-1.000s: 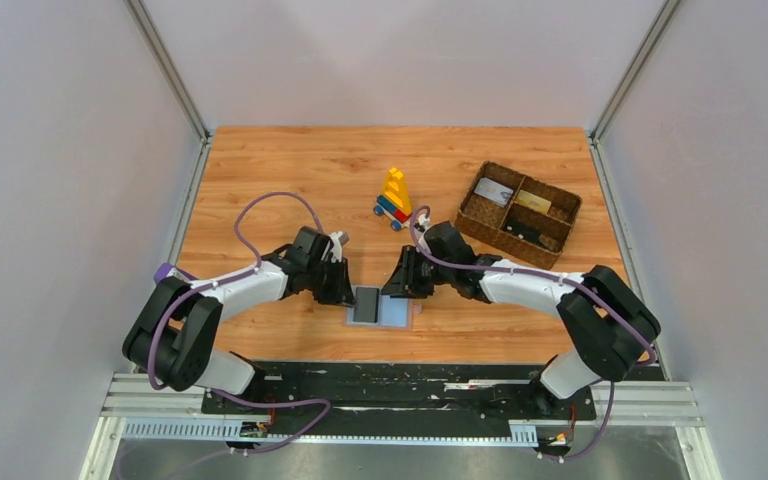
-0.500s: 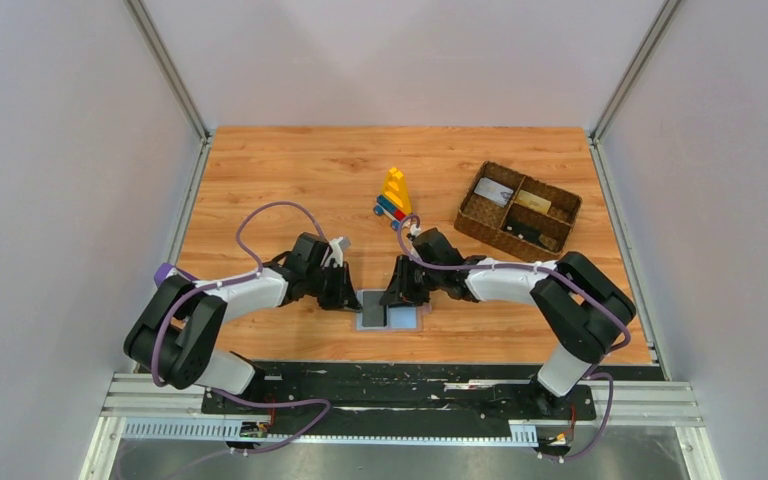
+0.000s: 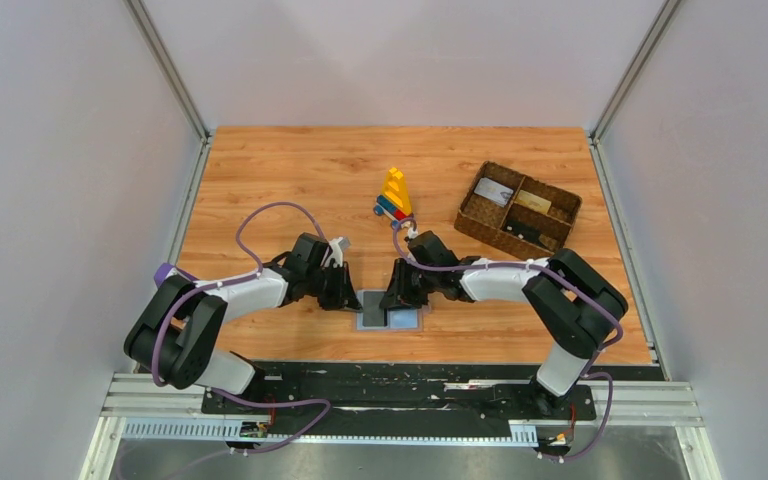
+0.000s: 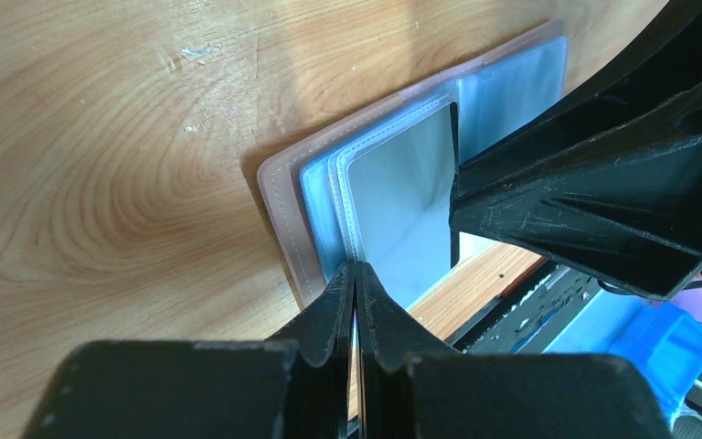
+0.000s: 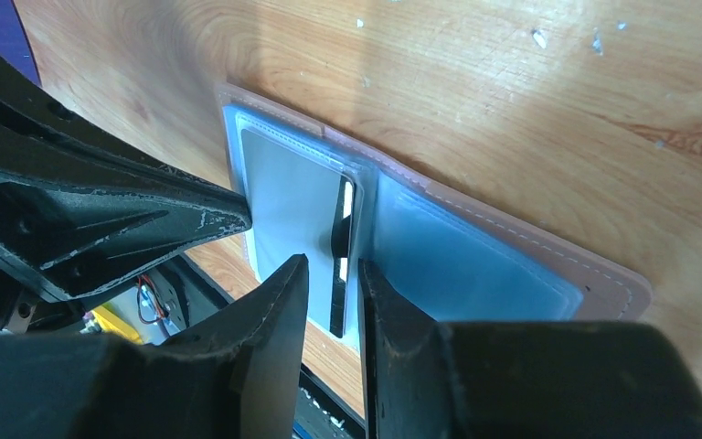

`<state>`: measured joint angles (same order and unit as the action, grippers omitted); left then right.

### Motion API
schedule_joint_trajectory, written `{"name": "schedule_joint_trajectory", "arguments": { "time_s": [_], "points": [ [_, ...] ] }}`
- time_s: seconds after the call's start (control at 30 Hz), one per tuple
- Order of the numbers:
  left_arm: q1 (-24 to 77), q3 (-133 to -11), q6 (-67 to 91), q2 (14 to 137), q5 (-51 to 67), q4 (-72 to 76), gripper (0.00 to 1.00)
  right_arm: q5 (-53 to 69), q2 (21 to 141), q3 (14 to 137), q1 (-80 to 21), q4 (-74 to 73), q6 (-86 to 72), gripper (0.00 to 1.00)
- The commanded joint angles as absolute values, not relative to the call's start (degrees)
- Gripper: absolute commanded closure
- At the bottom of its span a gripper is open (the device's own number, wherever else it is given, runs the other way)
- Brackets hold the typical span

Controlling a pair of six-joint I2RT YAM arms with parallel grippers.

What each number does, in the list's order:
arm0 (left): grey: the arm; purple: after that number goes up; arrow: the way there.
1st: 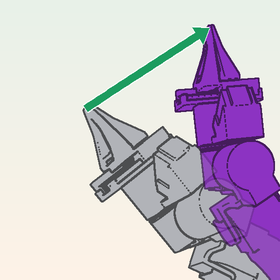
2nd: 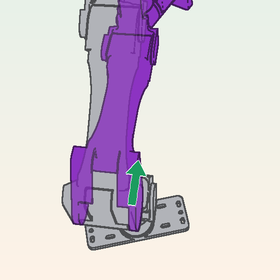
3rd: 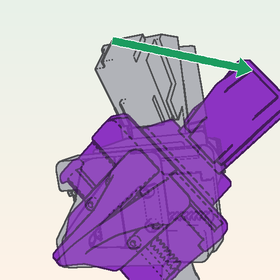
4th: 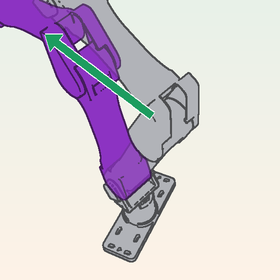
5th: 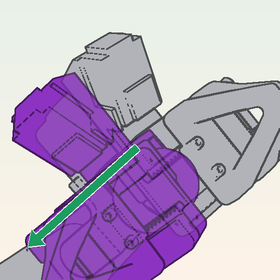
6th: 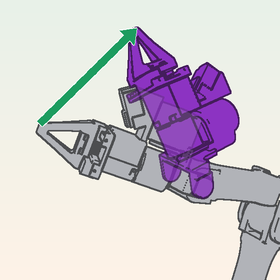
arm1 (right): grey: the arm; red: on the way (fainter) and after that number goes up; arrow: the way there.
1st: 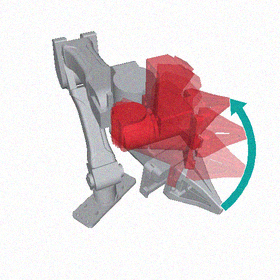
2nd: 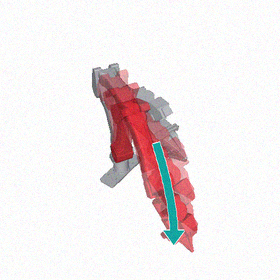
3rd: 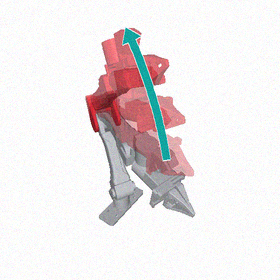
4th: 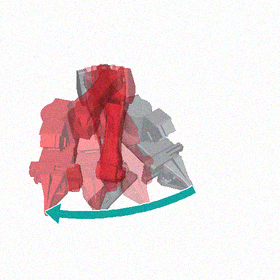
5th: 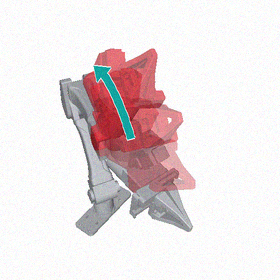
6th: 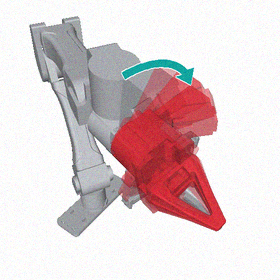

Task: Take the credit cards out of the card holder
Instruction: Remove the credit card from the card holder.

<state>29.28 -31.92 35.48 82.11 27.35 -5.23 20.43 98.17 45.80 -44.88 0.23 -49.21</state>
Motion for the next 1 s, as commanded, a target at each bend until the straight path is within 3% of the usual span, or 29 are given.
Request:
{"name": "schedule_joint_trajectory", "arguments": {
  "time_s": [0.0, 0.33, 0.53, 0.97],
  "points": [
    [29.7, -31.0, 34.7, 83.1, 25.8, -5.6, 0.92, 18.0, 98.7, 47.8, -45.8, 0.3, -48.3, 0.72],
    [29.7, -31.3, 34.6, 83.2, 25.8, -6.0, 0.93, 23.8, 99.4, 45.7, -45.6, 8.5, -49.6, 0.79],
    [29.7, -31.7, 34.4, 83.1, 25.5, -6.8, 0.94, 24.9, 97.5, 43.8, -45.0, 12.1, -49.0, 1.0],
    [29.7, -32.5, 33.0, 83.9, 22.4, -9.4, 0.95, 30.8, 93.7, 40.6, -41.9, 13.2, -45.7, 0.98]
  ]
}}
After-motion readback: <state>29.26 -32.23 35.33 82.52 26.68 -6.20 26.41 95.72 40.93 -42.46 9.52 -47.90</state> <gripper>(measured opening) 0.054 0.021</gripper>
